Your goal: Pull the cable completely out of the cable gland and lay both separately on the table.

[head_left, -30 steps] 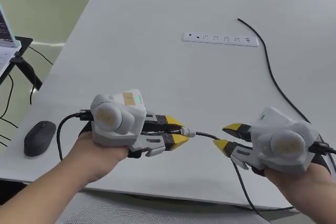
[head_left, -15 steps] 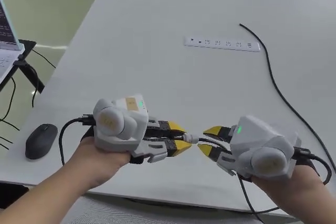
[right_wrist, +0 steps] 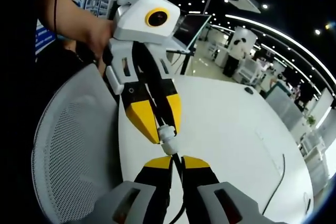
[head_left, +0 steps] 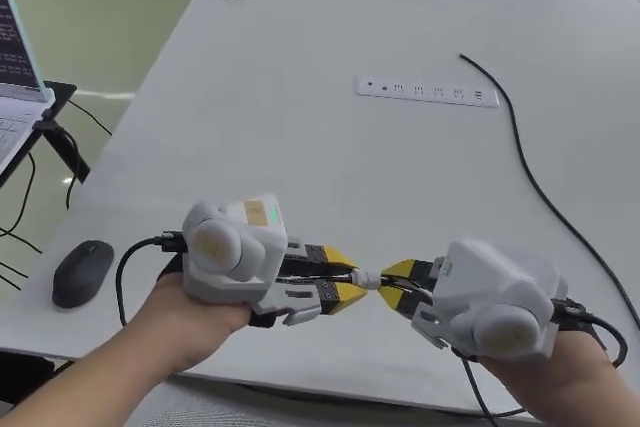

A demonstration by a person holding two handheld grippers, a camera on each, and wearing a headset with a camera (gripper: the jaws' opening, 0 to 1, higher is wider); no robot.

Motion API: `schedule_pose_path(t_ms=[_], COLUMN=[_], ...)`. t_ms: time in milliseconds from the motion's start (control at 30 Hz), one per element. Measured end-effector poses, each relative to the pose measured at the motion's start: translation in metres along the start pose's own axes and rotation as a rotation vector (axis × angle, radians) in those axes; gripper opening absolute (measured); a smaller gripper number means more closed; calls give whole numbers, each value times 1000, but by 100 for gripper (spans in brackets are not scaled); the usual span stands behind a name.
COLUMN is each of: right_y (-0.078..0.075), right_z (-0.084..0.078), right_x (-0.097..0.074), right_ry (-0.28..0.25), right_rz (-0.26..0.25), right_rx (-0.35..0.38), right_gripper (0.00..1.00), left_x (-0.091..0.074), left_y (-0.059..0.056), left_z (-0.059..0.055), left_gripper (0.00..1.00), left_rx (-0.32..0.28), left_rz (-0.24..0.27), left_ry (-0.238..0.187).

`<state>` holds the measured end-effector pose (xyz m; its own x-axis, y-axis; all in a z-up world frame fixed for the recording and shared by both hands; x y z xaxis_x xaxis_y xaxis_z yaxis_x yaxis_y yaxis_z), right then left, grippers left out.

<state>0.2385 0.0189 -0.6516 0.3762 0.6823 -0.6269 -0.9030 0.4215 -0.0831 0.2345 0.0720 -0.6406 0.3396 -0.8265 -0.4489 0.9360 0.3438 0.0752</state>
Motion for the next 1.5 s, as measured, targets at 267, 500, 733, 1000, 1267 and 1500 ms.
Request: schedule_pose_path(t_ms=[267,500,733,1000,1267,1500], right_y=[-3,-7,-11,-20,-29,-34], right_z=[1,-1,-17,-27,-41,-58], right_x=[-1,-2,-3,-3,-4,-3], right_ry=[-15,-15,19,21,41,77], right_rz=[-9,-24,-40,-46,-62,-73], right_rx=[75,149,217,366,490,627], right_gripper=[1,1,0,0,0,0], left_x=[1,2,5,6,5,6], left_y=[2,3,1,2,5,5], left_z=[2,4,3,4,5,5], left_gripper=[15,15,15,15,15,15], left_rx=[-1,1,2,-1,-6,-10], left_rz=[5,9,3,4,11,14], left_ry=[-10,-12,-8,-12,-16,-19])
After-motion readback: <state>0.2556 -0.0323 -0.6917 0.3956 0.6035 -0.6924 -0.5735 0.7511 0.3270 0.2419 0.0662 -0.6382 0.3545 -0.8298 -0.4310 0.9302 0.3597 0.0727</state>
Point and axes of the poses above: the centre of the closed fingertips' face, and the gripper's own axes: x roughly forward along the fingers, y roughly to its left, z roughly out of its top, the point moved 3 cm from there along -x, roughly backward along the fingers, and after that the axes turned 13 degrees about x, right-handed, at the moved point
